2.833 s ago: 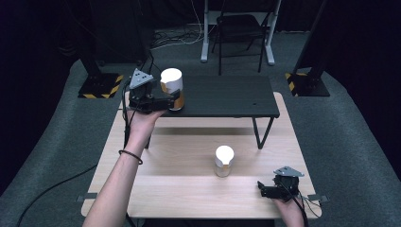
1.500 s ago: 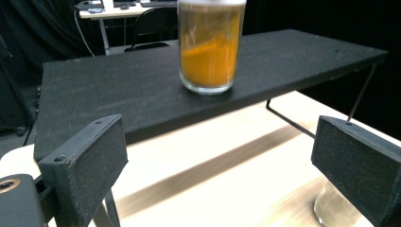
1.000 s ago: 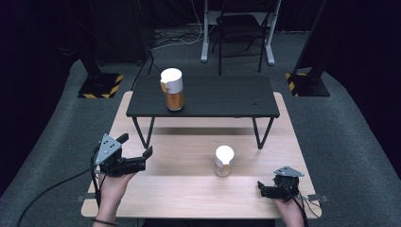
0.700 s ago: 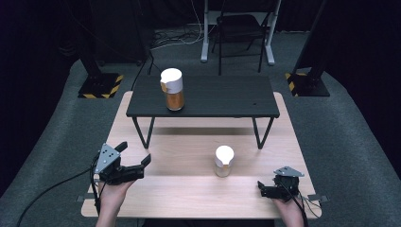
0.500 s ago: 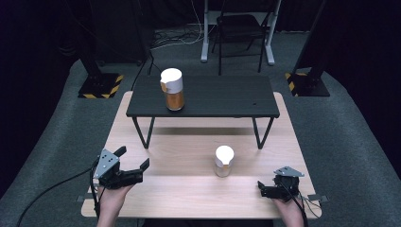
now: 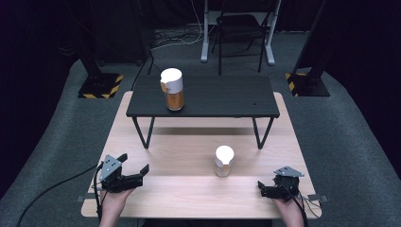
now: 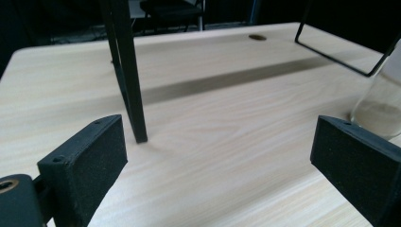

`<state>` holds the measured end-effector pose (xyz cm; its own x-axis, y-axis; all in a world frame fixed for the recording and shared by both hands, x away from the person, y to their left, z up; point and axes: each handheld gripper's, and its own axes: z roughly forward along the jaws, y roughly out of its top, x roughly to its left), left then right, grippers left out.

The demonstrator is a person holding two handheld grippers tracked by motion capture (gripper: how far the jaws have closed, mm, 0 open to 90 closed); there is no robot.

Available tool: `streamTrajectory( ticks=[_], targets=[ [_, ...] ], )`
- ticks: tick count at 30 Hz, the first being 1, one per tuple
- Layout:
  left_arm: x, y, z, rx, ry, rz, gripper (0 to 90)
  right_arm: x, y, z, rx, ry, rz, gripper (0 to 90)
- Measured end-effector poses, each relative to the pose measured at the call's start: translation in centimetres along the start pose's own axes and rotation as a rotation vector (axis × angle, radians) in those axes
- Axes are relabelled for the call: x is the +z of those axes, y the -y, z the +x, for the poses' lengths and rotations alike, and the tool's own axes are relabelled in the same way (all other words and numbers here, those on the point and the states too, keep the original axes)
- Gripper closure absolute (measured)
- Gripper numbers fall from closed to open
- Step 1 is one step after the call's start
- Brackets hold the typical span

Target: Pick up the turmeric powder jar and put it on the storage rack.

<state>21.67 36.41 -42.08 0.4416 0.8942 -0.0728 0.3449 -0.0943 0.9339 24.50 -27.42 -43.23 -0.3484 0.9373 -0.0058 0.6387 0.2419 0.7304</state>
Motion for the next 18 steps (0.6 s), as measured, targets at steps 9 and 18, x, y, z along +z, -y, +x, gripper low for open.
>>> streamTrajectory(
  ticks=[9,18],
  targets=[
    [1.2,1.0,0.4,-0.003,-0.005,0.046,4.4,0.0,0.0,0.0,0.001,0.0,0.0,1.4],
    [2.3,1.5,0.8,-0.019,-0.003,0.089,4.5,0.0,0.0,0.0,0.001,0.001,0.0,1.4]
  ],
)
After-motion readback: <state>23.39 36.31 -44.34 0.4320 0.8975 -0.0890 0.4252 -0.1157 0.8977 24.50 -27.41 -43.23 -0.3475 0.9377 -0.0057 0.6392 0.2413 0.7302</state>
